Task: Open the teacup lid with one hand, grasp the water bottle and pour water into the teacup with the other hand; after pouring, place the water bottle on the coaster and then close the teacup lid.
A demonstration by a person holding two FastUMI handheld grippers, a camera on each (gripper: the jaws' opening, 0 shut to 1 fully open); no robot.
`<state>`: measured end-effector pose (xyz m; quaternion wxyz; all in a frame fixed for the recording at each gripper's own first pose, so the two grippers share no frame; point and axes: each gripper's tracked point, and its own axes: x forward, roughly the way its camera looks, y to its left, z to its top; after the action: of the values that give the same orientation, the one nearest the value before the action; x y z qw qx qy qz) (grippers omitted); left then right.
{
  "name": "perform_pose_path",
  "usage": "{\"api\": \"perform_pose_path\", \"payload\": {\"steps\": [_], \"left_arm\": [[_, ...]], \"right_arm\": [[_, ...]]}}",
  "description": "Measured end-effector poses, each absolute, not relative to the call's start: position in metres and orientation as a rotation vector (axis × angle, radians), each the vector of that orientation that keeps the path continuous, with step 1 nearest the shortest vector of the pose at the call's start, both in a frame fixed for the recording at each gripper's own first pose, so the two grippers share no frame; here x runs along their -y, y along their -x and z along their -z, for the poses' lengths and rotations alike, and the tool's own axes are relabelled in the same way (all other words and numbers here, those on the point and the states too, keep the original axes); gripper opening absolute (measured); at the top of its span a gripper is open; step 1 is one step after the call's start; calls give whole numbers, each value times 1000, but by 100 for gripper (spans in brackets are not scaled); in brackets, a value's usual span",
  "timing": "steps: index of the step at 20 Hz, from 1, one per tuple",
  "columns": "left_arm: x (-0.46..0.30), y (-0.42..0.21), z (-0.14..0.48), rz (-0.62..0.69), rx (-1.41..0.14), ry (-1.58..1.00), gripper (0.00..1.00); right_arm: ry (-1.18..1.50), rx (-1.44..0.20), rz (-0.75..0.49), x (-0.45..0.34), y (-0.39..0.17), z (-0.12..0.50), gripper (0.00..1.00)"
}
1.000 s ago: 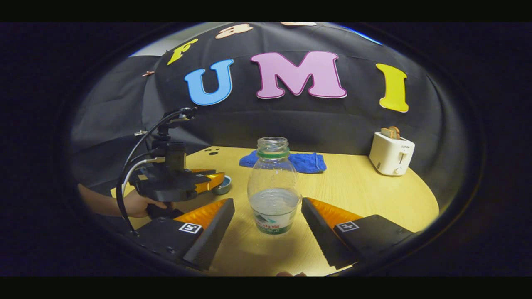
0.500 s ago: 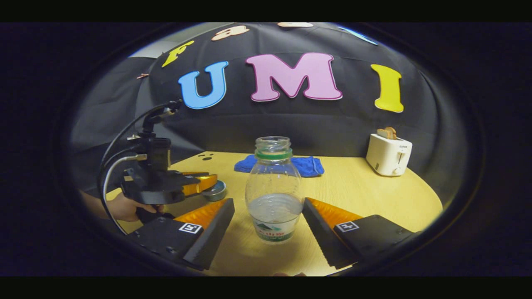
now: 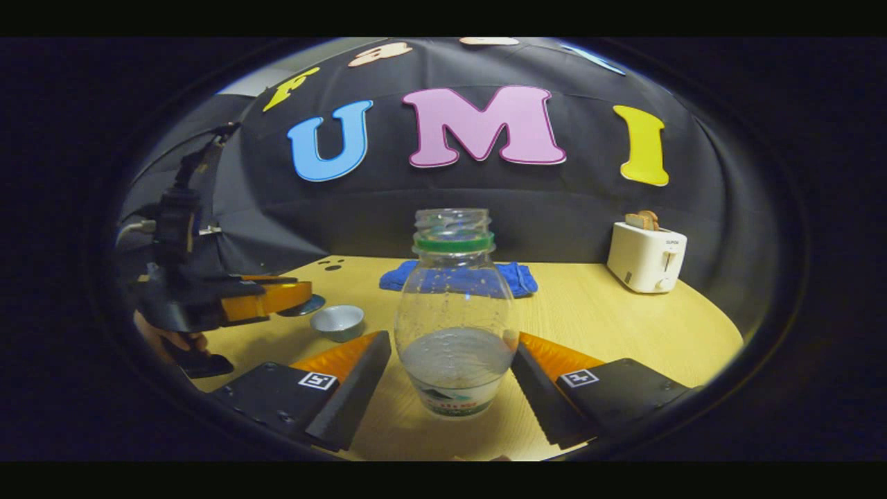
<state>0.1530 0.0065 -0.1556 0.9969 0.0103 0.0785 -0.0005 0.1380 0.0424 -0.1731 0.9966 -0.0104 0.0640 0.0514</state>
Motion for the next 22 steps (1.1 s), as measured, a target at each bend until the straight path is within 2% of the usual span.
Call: {"api": "perform_pose_path", "payload": {"steps": [6,7,8,14,16,17,18,20,22], "left_arm": [[-10,-144,167,-10,-192,55,28],[-14,-143,169,-23,-197,63,28],[-18,-141,170,-36,-200,72,28],[-40,-133,184,-98,-218,113,28],[-45,-131,186,-112,-218,127,28],[-48,-130,185,-119,-216,130,24],[-50,-128,184,-126,-212,131,28],[-56,-123,178,-137,-196,130,25],[-63,-120,173,-142,-183,134,28]], "right_arm": [[55,-135,-80,-37,-152,183,98],[53,-135,-80,-37,-153,182,94],[54,-140,-79,-36,-154,182,80],[154,-159,-86,-40,-161,182,78],[215,-171,-89,-40,-165,179,75],[249,-178,-93,-41,-167,178,75],[290,-178,-94,-41,-170,175,75],[399,-172,-80,-36,-179,165,75],[508,-156,-70,-32,-193,156,75]]}}
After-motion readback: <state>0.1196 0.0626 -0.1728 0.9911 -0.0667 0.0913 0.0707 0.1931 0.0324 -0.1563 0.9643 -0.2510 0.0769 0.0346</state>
